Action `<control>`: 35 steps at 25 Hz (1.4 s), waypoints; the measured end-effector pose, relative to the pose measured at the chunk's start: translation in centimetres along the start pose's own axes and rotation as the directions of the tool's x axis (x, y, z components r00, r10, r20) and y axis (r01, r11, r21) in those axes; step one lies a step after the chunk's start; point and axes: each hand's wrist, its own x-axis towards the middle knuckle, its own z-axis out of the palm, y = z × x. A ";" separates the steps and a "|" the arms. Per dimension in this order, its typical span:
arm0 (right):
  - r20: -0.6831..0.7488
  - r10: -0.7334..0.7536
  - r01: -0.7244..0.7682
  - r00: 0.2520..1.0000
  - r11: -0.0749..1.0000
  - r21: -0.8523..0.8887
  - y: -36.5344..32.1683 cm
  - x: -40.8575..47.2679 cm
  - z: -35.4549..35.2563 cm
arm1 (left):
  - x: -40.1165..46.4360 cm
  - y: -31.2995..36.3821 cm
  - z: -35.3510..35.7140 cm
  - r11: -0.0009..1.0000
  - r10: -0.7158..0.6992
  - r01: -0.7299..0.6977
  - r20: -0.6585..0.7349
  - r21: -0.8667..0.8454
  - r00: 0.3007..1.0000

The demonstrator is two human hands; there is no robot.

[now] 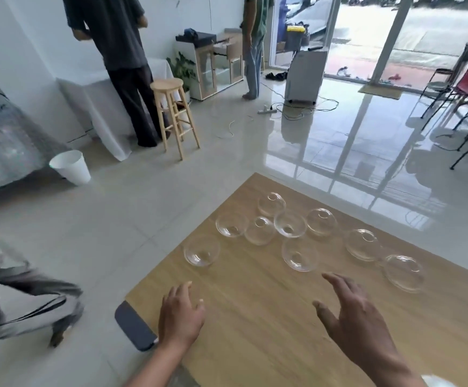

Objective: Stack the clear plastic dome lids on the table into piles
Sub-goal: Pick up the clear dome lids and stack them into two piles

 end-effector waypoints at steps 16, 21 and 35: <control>0.112 -0.001 0.035 0.994 0.953 -0.301 -1.3 7.2 8.2 | 14.0 0.5 -1.7 0.924 0.315 -0.354 0.241 0.141 0.918; 0.085 0.006 0.010 0.996 0.983 -0.181 -1.8 4.7 7.5 | 12.3 1.0 -0.4 0.865 0.458 -0.493 0.258 0.092 0.851; 0.100 0.487 -0.492 0.868 0.869 0.040 1.1 7.4 7.2 | 6.9 5.5 0.8 0.764 0.640 -0.628 0.303 -0.149 0.706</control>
